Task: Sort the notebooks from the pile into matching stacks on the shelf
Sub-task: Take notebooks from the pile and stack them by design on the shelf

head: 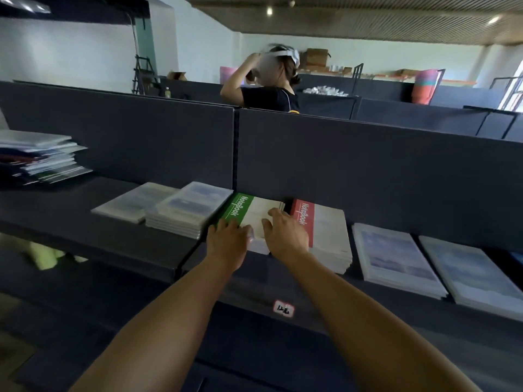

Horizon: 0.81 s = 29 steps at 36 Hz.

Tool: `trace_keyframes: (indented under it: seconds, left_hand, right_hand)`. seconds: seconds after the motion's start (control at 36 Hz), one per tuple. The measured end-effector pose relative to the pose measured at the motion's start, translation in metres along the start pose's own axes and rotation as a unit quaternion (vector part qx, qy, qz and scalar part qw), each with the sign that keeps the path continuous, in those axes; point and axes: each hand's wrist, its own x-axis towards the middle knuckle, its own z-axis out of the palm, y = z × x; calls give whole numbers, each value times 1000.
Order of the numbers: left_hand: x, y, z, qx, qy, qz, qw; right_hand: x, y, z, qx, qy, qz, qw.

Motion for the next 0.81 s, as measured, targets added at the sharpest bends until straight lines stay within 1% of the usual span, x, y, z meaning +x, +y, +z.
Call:
trace_keyframes:
  seconds: [0.06, 0.14, 0.22, 0.28, 0.33, 0.42, 0.47, 0.64, 0.72, 0.78, 0.81]
  left_hand:
    - [3, -5, 1, -18, -2, 14, 1000]
    - [1, -20, -5, -75, -4, 29, 997]
    - [-4, -44, -15, -107, 22, 41, 993]
    - [-8, -63, -20, -124, 29, 44, 991]
    - [-12, -83, -21, -141, 25, 43, 989]
    - [-18, -110, -18, -136, 4, 36, 990]
    - [-22, -120, -15, -133, -11, 35, 990]
    - [-28, -140, -6, -114, -15, 63, 991]
    - [-27, -159, -6, -120, -12, 46, 992]
    - [-24, -173, -8, -122, 0, 33, 992]
    - [-23, -181, -9, -125, 8, 27, 992]
  right_hand:
    - [0, -7, 5, -7, 1, 9, 1000]
    - [2, -22, 13, -27, 3, 10, 1000]
    - [9, -39, 20, -39, 13, 14, 999]
    - [13, -49, 24, -50, -2, 17, 999]
    - [17, -55, 32, -75, -38, 9, 996]
    - [20, -54, 48, -103, -95, 6, 990]
    - [23, -52, 57, -123, -119, 17, 985]
    - [31, -52, 65, -224, -119, -9, 967]
    - [35, -55, 54, -246, -141, -4, 959]
    - [40, -66, 43, -260, -126, -11, 957]
    - [43, -74, 38, -261, -101, -17, 960]
